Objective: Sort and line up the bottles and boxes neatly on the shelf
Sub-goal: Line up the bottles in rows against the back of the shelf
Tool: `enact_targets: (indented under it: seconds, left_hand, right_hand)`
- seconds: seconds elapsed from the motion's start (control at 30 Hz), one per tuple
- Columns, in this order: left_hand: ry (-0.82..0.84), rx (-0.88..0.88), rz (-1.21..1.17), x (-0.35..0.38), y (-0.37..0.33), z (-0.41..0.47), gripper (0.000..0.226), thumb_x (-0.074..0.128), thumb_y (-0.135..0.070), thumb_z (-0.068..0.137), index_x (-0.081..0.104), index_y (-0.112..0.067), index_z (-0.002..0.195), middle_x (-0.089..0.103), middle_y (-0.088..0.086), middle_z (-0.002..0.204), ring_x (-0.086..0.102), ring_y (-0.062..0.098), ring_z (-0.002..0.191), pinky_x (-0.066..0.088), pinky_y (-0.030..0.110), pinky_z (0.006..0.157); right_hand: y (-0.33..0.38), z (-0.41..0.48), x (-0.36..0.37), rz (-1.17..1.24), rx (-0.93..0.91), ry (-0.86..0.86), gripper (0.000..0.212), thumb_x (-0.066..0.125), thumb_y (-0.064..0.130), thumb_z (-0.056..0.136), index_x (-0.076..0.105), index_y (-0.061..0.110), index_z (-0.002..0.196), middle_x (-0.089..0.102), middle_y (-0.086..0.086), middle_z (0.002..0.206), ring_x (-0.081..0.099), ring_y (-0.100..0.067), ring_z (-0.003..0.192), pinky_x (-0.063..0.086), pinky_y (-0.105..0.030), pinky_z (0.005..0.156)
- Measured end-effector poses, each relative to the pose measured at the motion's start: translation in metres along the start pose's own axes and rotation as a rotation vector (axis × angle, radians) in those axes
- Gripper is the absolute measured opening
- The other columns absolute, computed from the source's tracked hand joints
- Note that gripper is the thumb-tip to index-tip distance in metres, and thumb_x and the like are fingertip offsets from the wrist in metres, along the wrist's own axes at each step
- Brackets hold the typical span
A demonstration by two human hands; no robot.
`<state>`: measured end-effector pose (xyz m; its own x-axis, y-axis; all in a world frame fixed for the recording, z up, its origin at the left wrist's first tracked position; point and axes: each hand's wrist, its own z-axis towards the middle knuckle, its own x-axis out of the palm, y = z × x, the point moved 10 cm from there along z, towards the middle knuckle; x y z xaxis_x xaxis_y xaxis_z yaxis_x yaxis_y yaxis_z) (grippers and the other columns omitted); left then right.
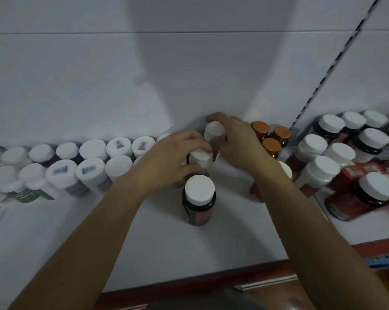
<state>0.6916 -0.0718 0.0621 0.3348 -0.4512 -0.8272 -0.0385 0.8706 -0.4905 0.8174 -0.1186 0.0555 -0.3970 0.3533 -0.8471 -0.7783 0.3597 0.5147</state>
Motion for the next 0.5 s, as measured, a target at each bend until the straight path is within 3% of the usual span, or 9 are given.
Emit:
enact_targets:
  seconds: [0.13,0.2,0.3,0.5]
  left_hand:
    - [-0.012,-0.013,0.028,-0.003,0.004,-0.003,0.037,0.081,-0.026,0.083,0.067,-0.03,0.117,0.051,-0.015,0.12,0.053,0.004,0.107,0.044,0.025,0.094]
    - [0.008,-0.019,0.053,-0.001,0.003,-0.004,0.038,0.082,-0.027,0.083,0.064,-0.032,0.117,0.048,-0.016,0.118,0.051,0.004,0.105,0.044,0.025,0.092]
    - [0.094,-0.033,0.113,-0.001,-0.002,0.005,0.038,0.078,-0.036,0.082,0.06,-0.035,0.115,0.047,-0.013,0.115,0.051,0.011,0.102,0.049,0.039,0.089]
    - [0.213,0.069,0.233,-0.014,-0.056,0.054,0.037,0.065,-0.044,0.091,0.06,-0.028,0.125,0.052,-0.003,0.121,0.053,0.019,0.107,0.05,0.045,0.091]
  right_hand:
    - [-0.001,-0.005,-0.002,-0.034,0.021,0.024,0.055,0.064,0.009,0.093,0.046,0.027,0.142,0.054,-0.01,0.125,0.059,-0.028,0.103,0.046,-0.031,0.08]
    - [0.002,-0.014,-0.023,-0.033,0.019,-0.043,0.057,0.064,0.011,0.093,0.044,0.029,0.143,0.051,-0.008,0.123,0.059,-0.026,0.097,0.048,-0.032,0.078]
    - [0.002,-0.029,-0.059,-0.088,-0.002,-0.114,0.051,0.066,0.015,0.093,0.048,0.028,0.139,0.054,-0.006,0.116,0.06,-0.025,0.096,0.053,-0.041,0.082]
    - [-0.039,-0.063,-0.101,-0.293,0.114,0.057,0.033,0.059,0.025,0.099,0.056,0.025,0.132,0.064,-0.002,0.116,0.059,-0.024,0.103,0.051,-0.04,0.088]
